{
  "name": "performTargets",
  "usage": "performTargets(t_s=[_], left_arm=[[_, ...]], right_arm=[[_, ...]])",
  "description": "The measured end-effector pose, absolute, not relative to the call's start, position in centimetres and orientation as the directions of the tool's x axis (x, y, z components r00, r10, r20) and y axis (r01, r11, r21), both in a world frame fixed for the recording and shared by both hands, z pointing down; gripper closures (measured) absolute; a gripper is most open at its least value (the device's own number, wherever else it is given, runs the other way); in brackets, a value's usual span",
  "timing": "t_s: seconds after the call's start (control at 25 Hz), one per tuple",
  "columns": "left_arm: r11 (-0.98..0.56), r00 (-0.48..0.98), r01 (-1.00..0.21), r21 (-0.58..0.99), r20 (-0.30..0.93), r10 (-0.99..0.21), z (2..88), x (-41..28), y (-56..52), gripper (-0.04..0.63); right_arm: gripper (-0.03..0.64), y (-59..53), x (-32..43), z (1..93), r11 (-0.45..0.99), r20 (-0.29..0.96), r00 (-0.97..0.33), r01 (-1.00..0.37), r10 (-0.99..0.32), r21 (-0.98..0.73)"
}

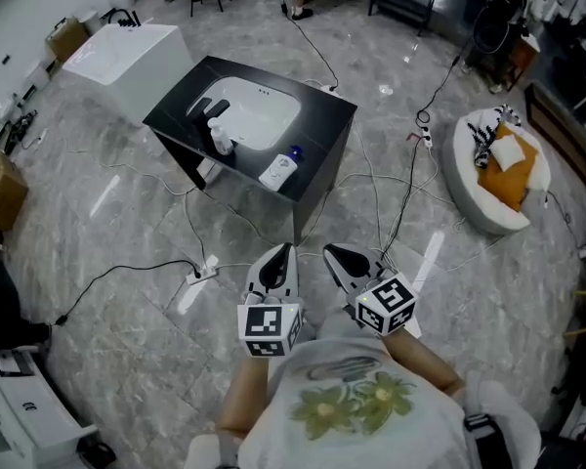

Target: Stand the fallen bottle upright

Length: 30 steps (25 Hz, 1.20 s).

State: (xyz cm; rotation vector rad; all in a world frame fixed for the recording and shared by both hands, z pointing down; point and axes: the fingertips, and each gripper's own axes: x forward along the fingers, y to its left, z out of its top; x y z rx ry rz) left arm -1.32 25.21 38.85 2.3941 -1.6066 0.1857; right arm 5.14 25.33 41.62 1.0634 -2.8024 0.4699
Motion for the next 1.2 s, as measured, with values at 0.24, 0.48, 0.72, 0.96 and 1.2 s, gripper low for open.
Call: performTargets(t_s=[0.24,0.48,0.72,0.96,1.2], left_arm=[[-0.381,0.406,-0.913,0.146,0.224,-0.886,39.3,-3.0,24.5,0.577],[-0.395,0.422,-0.906,0.153,0.263,-0.867,40.5,-3.6,22.3,0.577],[-0.390,0.424,-0.906,0.167,0.314,-0.850,42.7,-4.1,17.6,0.577],[-0.395,0.422,-0.906,0.149,0.348,-0.837,43.0,-4.3,11.6,0.577],[-0.380,0.412,-0.911,0.160,0.370,-0.832,44.1,-4.8,5.7,0.577]], right_arm=[[0.574,25.1,4.0,42.5,0.685,0.219,-0.723,-0.691,-0.655,-0.232],[0.574,22.2,4.3,42.9,0.653,0.236,-0.693,-0.721,-0.682,-0.231],[0.572,17.0,4.0,44.0,0.651,0.235,-0.698,-0.716,-0.676,-0.253],[0.572,10.6,4.2,44.1,0.650,0.240,-0.693,-0.720,-0.679,-0.242],[0.572,4.1,3.9,45.0,0.658,0.270,-0.696,-0.717,-0.665,-0.229]])
